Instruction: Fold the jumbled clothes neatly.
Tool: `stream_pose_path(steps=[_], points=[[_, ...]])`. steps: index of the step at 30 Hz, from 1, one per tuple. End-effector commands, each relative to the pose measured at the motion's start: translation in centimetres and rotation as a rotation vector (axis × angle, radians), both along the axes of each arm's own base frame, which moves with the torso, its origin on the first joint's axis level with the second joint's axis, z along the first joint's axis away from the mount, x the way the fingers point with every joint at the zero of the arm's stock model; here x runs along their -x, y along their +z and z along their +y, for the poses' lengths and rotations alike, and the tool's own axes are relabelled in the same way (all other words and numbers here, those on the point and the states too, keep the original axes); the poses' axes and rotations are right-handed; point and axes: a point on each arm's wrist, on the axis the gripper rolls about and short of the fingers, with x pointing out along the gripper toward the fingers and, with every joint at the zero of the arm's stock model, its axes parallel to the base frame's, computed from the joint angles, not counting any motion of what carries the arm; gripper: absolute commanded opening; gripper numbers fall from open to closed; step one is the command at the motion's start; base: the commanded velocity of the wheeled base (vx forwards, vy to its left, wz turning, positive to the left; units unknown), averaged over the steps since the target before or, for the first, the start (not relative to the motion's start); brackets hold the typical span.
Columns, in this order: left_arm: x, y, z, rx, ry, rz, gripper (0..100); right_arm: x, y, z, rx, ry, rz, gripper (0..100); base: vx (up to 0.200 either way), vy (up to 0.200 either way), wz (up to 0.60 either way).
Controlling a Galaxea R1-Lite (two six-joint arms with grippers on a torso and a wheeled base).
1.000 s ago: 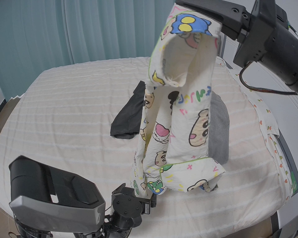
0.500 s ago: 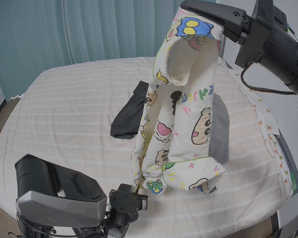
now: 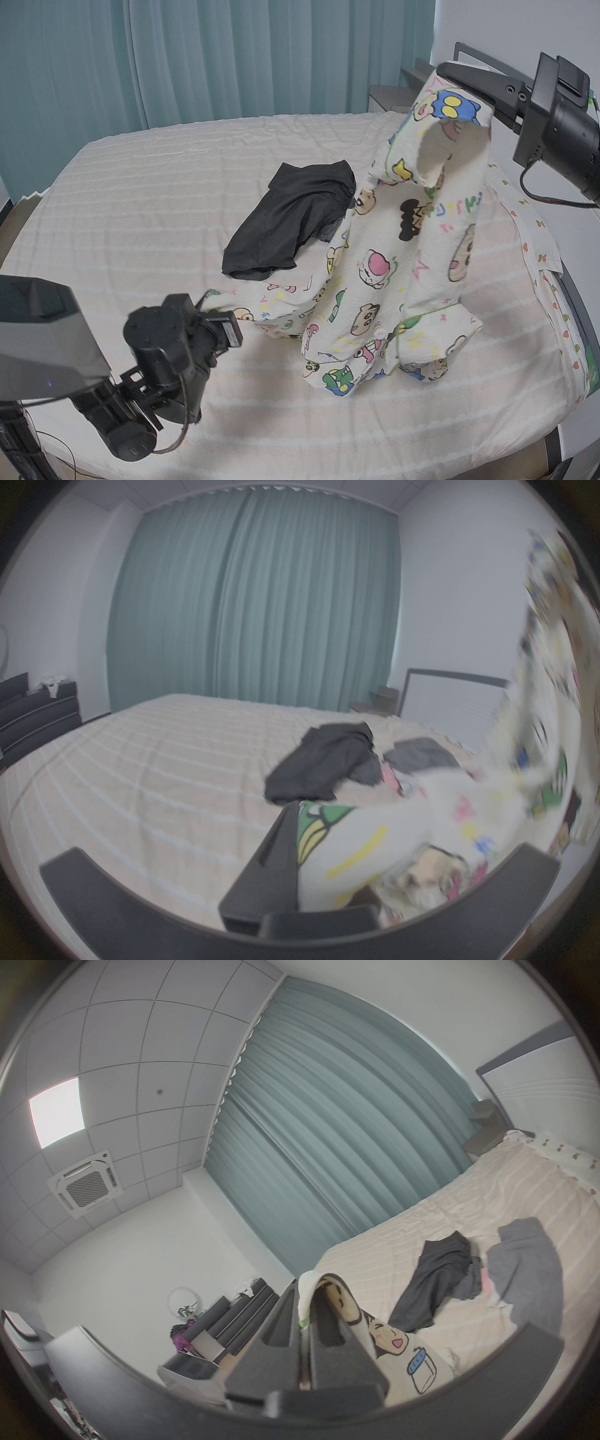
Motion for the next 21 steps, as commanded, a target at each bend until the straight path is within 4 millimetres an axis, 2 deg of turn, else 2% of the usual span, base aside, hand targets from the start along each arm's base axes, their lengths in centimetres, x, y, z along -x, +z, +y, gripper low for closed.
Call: stream_pose_path(steps=[1,4,6,9,11,14,15,18,19,21], points=[[-0.5,5.5,3.6,0.047,0.107,-0.154,0,0.7,-0.8,-3.2,0.004,-0.1,0.006,0,0.0,0.0,0.0],[-0.5,8.8,4.9,0.058,0.141,-0.233,0,0.5,-1.9,-4.8,0.02,-0.171,0.029,0,0.0,0.0,0.0],[-0.6,11.9,5.5,0.086,0.161,-0.284,0,0.1,-2.6,-5.7,0.031,-0.223,0.047,0,0.0,0.0,0.0],[0.1,15.2,5.9,0.096,0.163,-0.3,0,-0.2,-2.6,-6.5,0.03,-0.266,0.048,0,0.0,0.0,0.0],[0.9,17.2,6.1,0.099,0.156,-0.302,0,-0.2,-1.8,-6.7,0.02,-0.273,0.027,0,0.0,0.0,0.0],[2.1,21.0,6.2,0.13,0.135,-0.343,0,0.2,0.3,-6.7,-0.006,-0.275,-0.029,0,0.0,0.0,0.0],[2.7,22.9,6.4,0.151,0.132,-0.373,0,0.7,1.1,-6.8,-0.015,-0.27,-0.043,0,0.0,0.0,0.0],[4.1,26.2,7.2,0.196,0.121,-0.44,0,2.0,2.7,-7.2,-0.035,-0.257,-0.077,0,0.0,0.0,0.0],[4.1,26.2,7.2,0.196,0.121,-0.44,0,2.0,2.7,-7.2,-0.035,-0.257,-0.077,0,0.0,0.0,0.0],[5.4,27.3,7.3,0.221,0.093,-0.468,0,3.0,4.0,-7.3,-0.066,-0.24,-0.124,0,0.0,0.0,0.0]])
